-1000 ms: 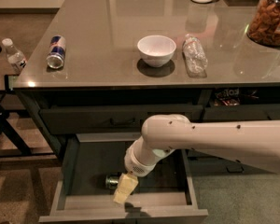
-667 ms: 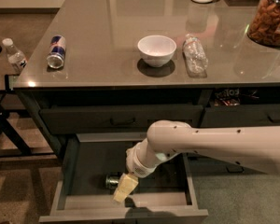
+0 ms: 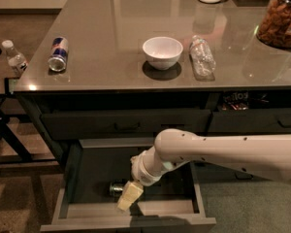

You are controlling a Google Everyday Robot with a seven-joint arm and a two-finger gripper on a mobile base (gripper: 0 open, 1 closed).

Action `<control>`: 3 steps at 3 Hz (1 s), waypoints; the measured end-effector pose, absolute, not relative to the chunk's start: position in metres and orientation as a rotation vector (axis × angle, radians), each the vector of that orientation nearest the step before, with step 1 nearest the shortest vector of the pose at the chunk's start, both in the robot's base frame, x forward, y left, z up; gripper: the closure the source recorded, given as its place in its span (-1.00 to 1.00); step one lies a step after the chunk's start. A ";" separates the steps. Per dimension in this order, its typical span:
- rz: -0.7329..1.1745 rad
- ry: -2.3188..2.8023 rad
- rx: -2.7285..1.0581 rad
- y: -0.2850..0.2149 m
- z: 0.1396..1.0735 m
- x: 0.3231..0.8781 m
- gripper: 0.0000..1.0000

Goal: Pick green can from middle drawer and place on counter

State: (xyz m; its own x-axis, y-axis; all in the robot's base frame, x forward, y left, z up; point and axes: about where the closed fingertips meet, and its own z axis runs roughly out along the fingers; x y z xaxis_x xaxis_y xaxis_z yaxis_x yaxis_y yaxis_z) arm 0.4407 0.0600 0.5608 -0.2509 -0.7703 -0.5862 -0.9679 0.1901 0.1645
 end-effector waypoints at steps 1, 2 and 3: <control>0.754 2.066 -1.626 0.066 0.553 0.441 -1.00; 0.796 2.034 -1.583 0.080 0.526 0.449 -1.00; 0.780 2.046 -1.582 0.085 0.494 0.463 -1.00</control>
Offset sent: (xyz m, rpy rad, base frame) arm 0.0192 0.0339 -0.0661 0.1537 -0.0164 -0.0242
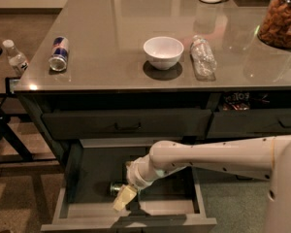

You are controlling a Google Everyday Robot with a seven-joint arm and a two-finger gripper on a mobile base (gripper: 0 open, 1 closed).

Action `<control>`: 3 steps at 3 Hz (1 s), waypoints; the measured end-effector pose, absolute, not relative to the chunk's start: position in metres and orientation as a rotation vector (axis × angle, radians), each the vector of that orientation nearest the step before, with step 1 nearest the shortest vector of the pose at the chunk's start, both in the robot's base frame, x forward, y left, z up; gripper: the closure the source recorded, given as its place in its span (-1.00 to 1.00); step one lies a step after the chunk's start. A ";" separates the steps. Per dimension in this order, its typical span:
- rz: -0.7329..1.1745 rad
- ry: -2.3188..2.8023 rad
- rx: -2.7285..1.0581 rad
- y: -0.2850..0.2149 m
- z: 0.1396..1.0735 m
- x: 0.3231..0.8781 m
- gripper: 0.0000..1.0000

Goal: Pick green can from middle drawer and place on counter

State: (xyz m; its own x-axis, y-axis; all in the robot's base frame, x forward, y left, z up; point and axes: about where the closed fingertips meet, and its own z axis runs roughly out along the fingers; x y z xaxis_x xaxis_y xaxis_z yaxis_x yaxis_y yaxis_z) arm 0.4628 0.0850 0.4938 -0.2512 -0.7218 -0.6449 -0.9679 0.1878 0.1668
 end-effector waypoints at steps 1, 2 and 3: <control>0.731 2.091 -1.575 0.076 0.444 0.491 -1.00; 0.729 2.078 -1.579 0.074 0.437 0.491 -1.00; 0.737 2.074 -1.584 0.073 0.423 0.498 -1.00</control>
Offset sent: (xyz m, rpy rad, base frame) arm 0.0460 -0.0176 -0.0731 -0.0603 -0.0092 -0.0512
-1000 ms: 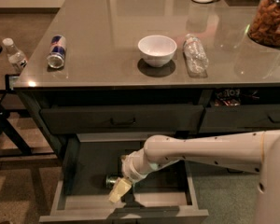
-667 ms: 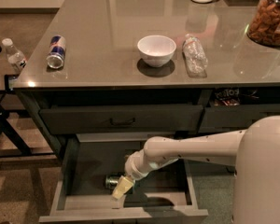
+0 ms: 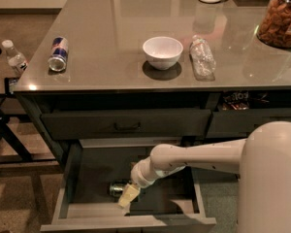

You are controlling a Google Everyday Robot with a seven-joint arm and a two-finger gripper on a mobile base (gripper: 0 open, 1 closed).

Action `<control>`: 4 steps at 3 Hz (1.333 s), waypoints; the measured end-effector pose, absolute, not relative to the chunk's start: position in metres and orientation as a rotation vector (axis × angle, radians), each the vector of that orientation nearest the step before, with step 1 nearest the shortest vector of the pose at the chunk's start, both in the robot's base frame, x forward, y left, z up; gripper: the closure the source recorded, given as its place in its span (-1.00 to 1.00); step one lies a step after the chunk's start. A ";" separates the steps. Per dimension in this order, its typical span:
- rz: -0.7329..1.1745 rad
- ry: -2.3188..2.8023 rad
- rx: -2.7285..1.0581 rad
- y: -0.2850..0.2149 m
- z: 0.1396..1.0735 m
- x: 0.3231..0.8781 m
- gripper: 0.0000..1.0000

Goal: Pick green can from middle drawer and place on counter

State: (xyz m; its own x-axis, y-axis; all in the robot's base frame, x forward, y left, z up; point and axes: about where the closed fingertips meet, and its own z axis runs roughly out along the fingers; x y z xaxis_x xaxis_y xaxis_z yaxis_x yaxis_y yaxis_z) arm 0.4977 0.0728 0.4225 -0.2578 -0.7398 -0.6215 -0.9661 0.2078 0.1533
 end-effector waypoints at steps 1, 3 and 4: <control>0.742 2.076 -1.589 0.073 0.409 0.503 -1.00; 0.757 2.111 -1.613 0.071 0.380 0.503 -1.00; 0.759 2.116 -1.614 0.071 0.377 0.502 -0.74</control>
Offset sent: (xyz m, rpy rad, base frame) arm 0.0146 -0.0011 -0.0412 -0.0334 0.0234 0.0228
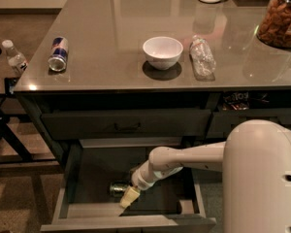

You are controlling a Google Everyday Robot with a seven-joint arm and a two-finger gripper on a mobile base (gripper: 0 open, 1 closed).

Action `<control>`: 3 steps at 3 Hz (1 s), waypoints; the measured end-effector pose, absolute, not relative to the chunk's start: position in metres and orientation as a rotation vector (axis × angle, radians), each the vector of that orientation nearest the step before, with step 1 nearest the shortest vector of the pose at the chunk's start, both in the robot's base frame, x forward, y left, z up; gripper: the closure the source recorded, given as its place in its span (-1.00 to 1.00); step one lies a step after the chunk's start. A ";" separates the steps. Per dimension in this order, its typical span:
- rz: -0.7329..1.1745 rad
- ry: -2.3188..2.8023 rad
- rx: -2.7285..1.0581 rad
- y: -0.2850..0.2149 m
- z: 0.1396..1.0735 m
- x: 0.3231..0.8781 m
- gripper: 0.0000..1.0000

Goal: Pick green can from middle drawer and place on counter

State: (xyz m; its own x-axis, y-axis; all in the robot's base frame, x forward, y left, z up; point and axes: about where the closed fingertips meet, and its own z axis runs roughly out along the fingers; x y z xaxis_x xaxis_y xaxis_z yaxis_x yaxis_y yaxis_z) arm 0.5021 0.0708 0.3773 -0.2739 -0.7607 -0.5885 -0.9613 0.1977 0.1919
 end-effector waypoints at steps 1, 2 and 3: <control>0.760 2.116 -1.614 0.071 0.377 0.502 -0.26; 0.760 2.116 -1.614 0.071 0.377 0.502 0.19; 0.760 2.116 -1.614 0.071 0.377 0.502 0.67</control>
Offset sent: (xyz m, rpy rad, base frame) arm 0.0000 0.0000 0.0000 0.0000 0.0000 0.0000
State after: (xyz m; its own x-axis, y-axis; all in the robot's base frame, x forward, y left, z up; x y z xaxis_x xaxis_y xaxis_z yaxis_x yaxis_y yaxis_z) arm 0.5020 0.0709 0.3773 -0.2740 -0.7605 -0.5886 -0.9613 0.1976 0.1922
